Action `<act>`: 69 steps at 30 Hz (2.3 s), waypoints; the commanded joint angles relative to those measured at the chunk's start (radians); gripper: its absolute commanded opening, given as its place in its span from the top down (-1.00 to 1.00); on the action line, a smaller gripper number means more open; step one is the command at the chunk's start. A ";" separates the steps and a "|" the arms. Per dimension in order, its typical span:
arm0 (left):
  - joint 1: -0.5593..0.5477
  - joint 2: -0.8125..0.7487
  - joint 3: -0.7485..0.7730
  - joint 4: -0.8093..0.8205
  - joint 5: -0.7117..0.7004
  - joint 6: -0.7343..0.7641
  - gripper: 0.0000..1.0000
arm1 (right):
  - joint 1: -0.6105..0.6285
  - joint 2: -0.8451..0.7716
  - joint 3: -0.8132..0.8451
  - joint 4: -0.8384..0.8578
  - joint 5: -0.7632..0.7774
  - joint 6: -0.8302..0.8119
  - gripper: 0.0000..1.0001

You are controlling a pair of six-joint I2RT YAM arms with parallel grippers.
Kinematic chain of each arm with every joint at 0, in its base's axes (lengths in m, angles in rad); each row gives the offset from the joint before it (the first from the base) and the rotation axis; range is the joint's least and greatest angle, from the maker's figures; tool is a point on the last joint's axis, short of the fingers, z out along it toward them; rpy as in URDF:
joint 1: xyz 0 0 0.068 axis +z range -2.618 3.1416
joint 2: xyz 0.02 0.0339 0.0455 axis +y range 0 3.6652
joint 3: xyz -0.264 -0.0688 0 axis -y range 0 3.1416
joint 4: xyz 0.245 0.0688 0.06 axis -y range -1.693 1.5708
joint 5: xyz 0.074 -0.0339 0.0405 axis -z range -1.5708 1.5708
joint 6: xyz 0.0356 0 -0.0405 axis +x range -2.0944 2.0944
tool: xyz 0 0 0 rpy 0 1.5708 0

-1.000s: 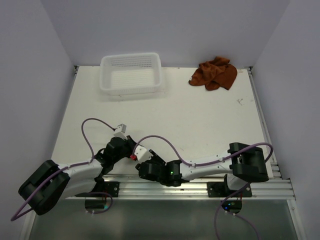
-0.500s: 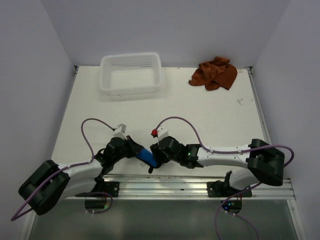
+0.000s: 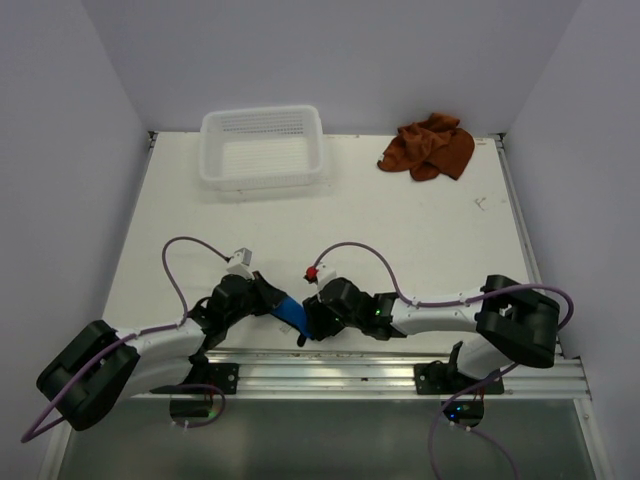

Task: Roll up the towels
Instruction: Roll the towel, then place the rolled towel into the container

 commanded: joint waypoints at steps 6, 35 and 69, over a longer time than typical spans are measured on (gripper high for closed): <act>0.003 0.007 -0.073 -0.126 -0.070 0.022 0.74 | 0.001 0.033 -0.049 0.032 -0.028 0.013 -0.03; 0.004 -0.262 0.217 -0.543 -0.200 0.141 0.56 | 0.059 0.073 0.012 -0.062 0.026 -0.050 1.00; 0.004 -0.439 0.363 -0.690 -0.594 0.289 0.60 | -0.197 0.305 0.848 -0.382 0.195 -0.437 1.00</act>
